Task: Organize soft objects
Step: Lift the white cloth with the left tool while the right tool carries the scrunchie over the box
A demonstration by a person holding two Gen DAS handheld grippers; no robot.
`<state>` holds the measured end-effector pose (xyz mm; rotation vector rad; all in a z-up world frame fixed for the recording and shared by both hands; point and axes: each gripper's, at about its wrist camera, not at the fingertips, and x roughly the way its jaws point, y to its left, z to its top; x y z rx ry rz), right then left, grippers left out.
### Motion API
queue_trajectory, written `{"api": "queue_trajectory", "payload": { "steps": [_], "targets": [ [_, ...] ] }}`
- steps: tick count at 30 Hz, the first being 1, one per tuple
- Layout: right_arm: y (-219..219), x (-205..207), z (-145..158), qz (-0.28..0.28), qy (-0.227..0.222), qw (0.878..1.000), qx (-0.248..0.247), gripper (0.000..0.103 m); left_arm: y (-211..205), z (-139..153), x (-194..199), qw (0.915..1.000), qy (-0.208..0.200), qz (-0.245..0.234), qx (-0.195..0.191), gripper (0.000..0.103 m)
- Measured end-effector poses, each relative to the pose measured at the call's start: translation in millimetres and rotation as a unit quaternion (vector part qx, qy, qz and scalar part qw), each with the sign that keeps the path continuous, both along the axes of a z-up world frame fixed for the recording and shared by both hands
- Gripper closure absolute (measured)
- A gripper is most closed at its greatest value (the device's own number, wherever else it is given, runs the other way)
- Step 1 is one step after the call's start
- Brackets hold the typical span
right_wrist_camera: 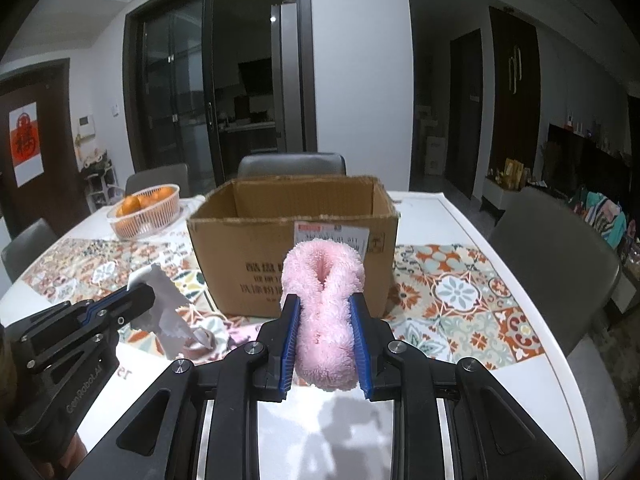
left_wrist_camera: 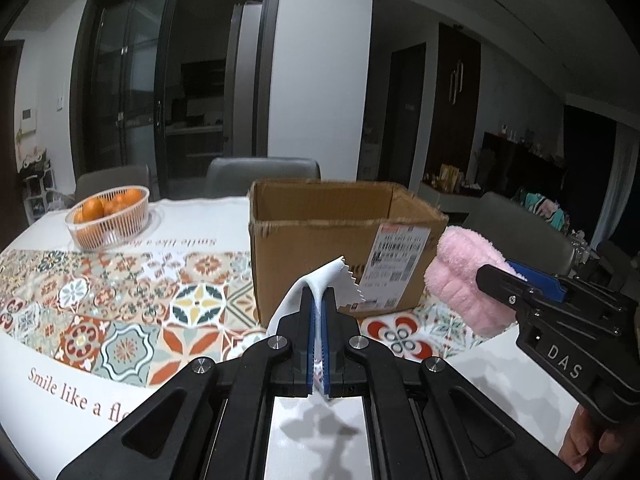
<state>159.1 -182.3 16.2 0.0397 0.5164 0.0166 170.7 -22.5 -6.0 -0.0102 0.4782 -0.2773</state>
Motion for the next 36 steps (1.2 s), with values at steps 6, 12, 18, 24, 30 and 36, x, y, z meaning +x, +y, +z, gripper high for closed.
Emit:
{"api": "queue_trajectory", "payload": {
  "steps": [6,12,18,24,30,36],
  "targets": [
    [2,-2,15,0.003,-0.025,1.000,0.006,0.077,2,20,0,0.9994,-0.033,-0.006,-0.001,0.098],
    [2,2,32,0.003,-0.056,0.998,0.011,0.077,3,41,7,0.9982,-0.058,-0.009,-0.012,0.098],
    [4,5,49,0.003,-0.086,0.996,0.010,0.077,2,62,15,0.9956,-0.092,-0.012,-0.014,0.098],
    [4,11,61,0.005,-0.108,0.994,0.009,0.077,2,79,20,0.9927,-0.118,-0.019,-0.015,0.098],
    [2,19,69,0.008,-0.121,0.993,0.009,0.077,0,94,31,0.9905,-0.131,-0.035,-0.021,0.098],
    [2,33,75,0.008,-0.132,0.991,0.002,0.077,-3,103,44,0.9886,-0.145,-0.037,-0.018,0.098]
  ]
}}
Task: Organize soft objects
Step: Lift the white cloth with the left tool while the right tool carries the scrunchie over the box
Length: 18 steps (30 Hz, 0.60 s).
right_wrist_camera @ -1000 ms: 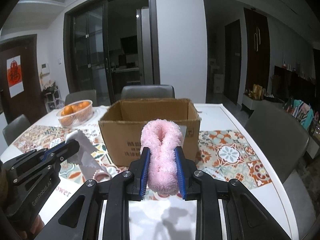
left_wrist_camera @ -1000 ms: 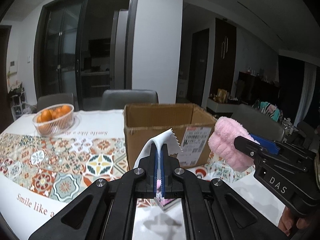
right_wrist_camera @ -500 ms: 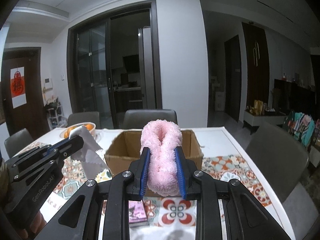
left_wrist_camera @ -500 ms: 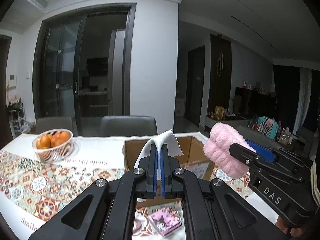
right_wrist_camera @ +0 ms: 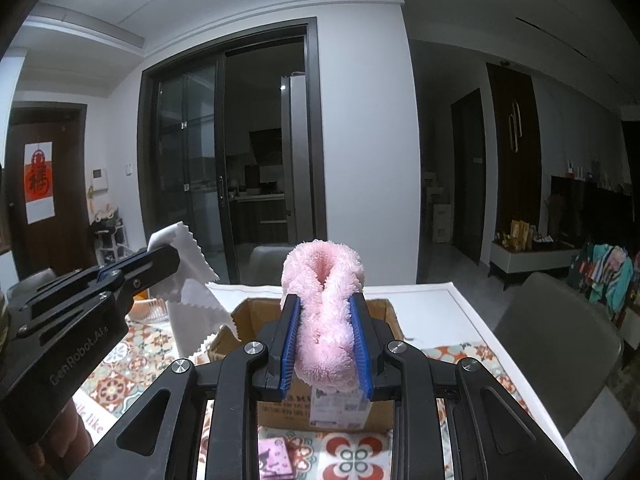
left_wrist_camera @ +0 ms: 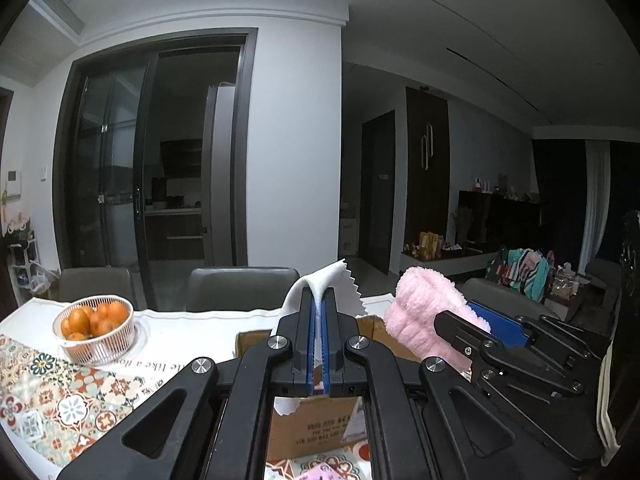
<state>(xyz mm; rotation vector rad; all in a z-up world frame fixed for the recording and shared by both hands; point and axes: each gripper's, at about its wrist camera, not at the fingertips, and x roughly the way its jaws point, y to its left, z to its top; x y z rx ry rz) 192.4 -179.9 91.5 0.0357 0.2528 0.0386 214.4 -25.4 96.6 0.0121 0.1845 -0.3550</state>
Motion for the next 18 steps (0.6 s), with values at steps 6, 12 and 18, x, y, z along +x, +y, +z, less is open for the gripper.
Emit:
{"api": "queue_trajectory", "payload": {
  "steps": [6,12,18],
  "targets": [
    [1,20,4,-0.001,-0.007,1.000,-0.009,0.077,-3,5,19,1.0000,-0.005,-0.002,0.005,0.098],
    [-1,38,6,-0.001,-0.010,1.000,-0.012,0.077,-12,7,38,0.9999,-0.009,-0.005,0.012,0.098],
    [-4,56,0,-0.001,-0.002,1.000,-0.016,0.077,-23,0,63,0.9998,0.009,-0.008,0.018,0.098]
  ]
}}
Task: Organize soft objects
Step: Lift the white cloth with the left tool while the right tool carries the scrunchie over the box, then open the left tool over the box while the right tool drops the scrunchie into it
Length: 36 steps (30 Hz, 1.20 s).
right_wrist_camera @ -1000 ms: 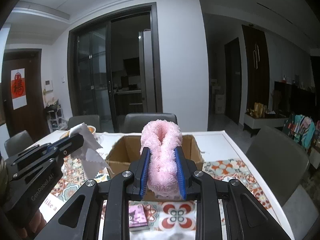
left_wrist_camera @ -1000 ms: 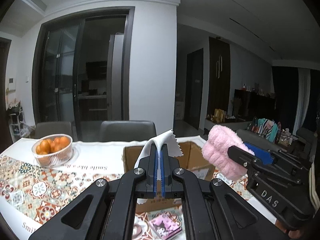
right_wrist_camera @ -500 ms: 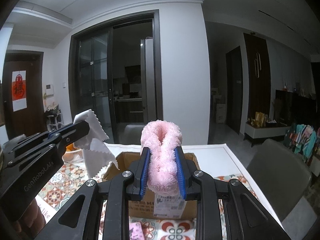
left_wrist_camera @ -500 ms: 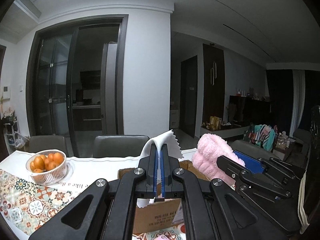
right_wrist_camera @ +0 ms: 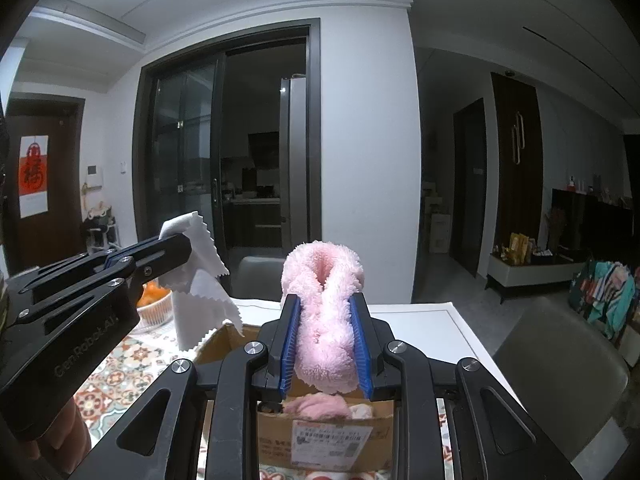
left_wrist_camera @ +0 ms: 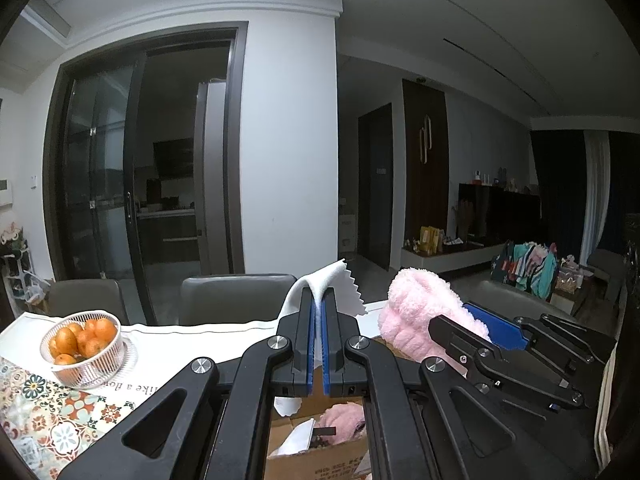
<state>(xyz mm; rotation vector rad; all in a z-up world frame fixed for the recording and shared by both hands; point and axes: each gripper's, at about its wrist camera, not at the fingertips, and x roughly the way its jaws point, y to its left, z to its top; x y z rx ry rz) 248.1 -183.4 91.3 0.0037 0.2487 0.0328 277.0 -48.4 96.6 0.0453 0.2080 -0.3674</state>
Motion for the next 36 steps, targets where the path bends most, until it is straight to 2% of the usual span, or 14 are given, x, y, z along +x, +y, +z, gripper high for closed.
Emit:
{"api": "queue_trajectory", "payload": {
  "steps": [13,26,28,29,30,31,34,36],
  "targets": [
    [-10,51,-25,0.008,0.057,0.998,0.004,0.077,-19,-36,42,0.9977,0.060,-0.005,0.029,0.098],
    [-28,86,-58,0.014,0.123,0.992,0.014,0.076,-32,-74,79,0.9886,0.141,-0.014,0.051,0.097],
    [-29,90,-62,0.018,0.131,0.991,0.012,0.075,-33,-78,82,0.9869,0.152,-0.013,0.053,0.094],
    [-30,91,-64,0.020,0.134,0.991,0.012,0.075,-34,-79,83,0.9860,0.157,-0.016,0.053,0.087],
    [-30,93,-66,0.023,0.139,0.990,0.012,0.070,-34,-81,83,0.9853,0.162,-0.017,0.052,0.080],
    [-32,94,-67,0.022,0.142,0.990,0.013,0.064,-34,-81,83,0.9850,0.164,-0.015,0.053,0.078],
    [-33,93,-68,0.014,0.143,0.990,0.015,0.057,-32,-82,82,0.9845,0.167,-0.010,0.054,0.070],
    [-36,91,-68,0.008,0.143,0.990,0.017,0.055,-30,-82,81,0.9843,0.167,-0.007,0.055,0.062]
  ]
}}
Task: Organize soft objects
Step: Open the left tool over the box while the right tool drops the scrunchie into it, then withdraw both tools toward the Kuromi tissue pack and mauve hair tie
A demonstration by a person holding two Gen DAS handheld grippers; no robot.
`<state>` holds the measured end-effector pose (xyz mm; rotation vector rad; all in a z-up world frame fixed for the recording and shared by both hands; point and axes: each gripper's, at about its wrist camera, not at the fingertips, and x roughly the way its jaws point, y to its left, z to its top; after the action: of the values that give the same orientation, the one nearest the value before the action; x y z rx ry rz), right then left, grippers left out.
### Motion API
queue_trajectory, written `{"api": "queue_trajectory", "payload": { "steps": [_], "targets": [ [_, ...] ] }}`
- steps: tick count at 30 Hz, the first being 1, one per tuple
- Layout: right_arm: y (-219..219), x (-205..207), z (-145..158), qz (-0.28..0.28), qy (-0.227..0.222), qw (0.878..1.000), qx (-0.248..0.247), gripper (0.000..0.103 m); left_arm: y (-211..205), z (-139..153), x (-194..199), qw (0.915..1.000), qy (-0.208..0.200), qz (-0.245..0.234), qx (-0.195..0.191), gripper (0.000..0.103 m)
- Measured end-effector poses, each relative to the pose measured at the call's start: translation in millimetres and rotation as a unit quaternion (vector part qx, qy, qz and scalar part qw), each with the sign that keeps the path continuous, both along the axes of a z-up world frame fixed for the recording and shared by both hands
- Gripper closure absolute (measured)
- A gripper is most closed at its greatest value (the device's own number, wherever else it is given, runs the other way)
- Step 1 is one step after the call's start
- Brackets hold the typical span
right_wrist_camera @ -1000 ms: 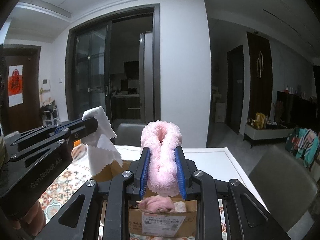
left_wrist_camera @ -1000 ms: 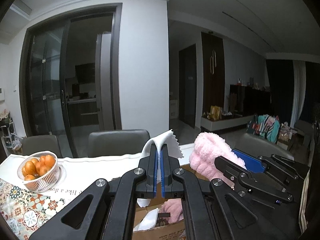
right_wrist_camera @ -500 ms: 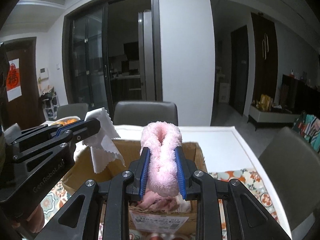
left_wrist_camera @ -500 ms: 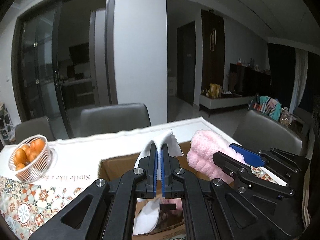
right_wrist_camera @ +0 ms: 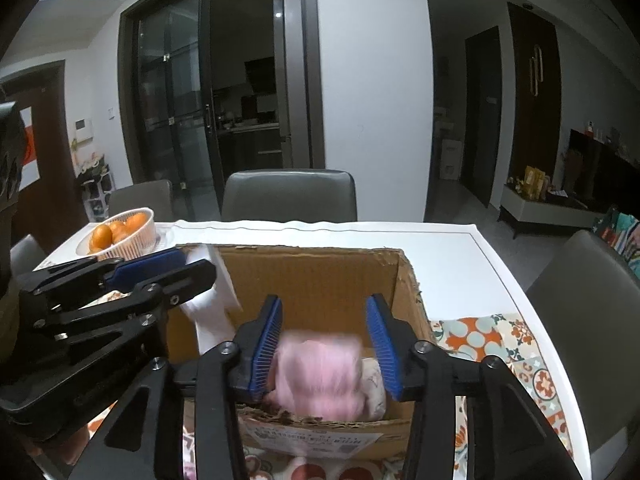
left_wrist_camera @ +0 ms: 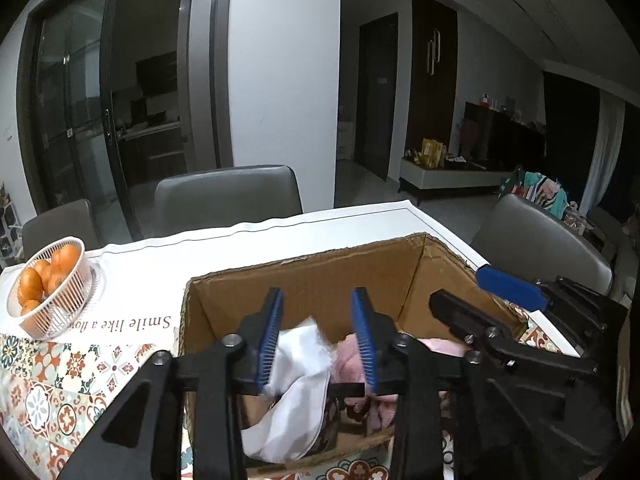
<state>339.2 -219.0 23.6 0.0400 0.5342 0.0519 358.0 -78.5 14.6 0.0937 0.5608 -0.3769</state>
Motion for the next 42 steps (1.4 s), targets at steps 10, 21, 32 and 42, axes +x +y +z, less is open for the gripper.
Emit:
{"api": "queue_trajectory", "payload": {
  "steps": [10,21,32,42],
  "targets": [
    [-2,-23,14,-0.028,-0.025,0.999,-0.018,0.049,9,4,-14,1.0000,0.002,-0.002,-0.002,0.046],
    [8,-49,27,-0.025,-0.036,0.999,-0.014,0.047,27,24,-48,0.9995,-0.027,0.015,-0.005,0.044],
    [32,-81,37,-0.008,-0.051,0.999,-0.013,0.042,58,37,-88,0.9979,-0.053,0.038,0.005,0.042],
    [53,-106,37,0.007,-0.050,0.999,-0.014,0.038,84,28,-114,0.9969,-0.053,0.057,0.014,0.042]
  ]
}}
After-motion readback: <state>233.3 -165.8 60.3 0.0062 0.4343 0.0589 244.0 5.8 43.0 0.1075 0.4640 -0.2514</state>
